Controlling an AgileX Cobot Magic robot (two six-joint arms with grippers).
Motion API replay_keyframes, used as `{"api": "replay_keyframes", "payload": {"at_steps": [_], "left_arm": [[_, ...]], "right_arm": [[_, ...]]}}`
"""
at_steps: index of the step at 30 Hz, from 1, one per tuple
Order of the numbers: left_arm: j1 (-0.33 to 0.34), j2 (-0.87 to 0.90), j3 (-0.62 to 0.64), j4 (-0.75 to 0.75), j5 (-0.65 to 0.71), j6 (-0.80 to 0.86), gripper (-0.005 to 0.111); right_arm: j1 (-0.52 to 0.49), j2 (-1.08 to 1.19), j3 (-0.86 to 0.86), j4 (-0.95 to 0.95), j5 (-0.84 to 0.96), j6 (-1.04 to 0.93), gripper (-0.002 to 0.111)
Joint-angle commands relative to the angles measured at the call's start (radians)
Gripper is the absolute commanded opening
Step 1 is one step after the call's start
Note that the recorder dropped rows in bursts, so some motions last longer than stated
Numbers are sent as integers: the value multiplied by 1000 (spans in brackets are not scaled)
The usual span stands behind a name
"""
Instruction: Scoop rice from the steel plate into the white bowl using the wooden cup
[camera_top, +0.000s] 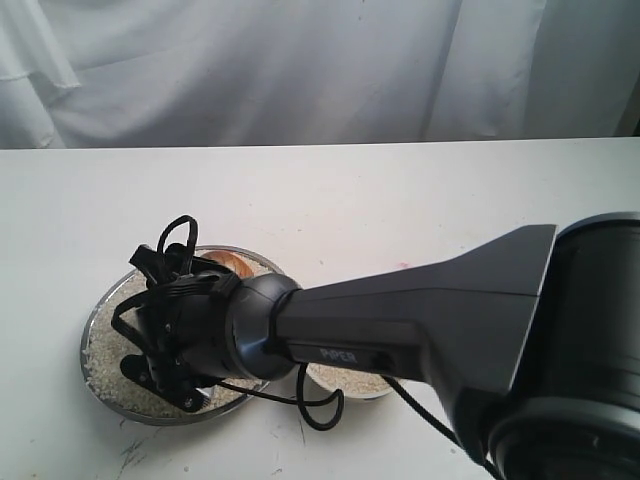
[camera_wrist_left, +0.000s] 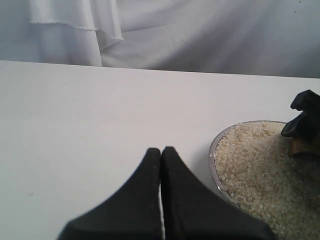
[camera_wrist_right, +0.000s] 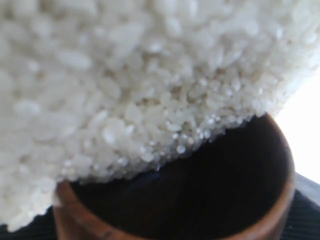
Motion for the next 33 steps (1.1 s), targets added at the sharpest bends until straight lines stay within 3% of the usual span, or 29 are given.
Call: {"api": "replay_keyframes", "payload": {"at_steps": [1, 33], "left_arm": [[2, -4, 5, -2, -7, 0, 0], [2, -4, 5, -2, -7, 0, 0]], "right_arm": [[10, 4, -3, 44, -34, 8, 0], [-29, -4, -3, 223, -174, 84, 0]]}}
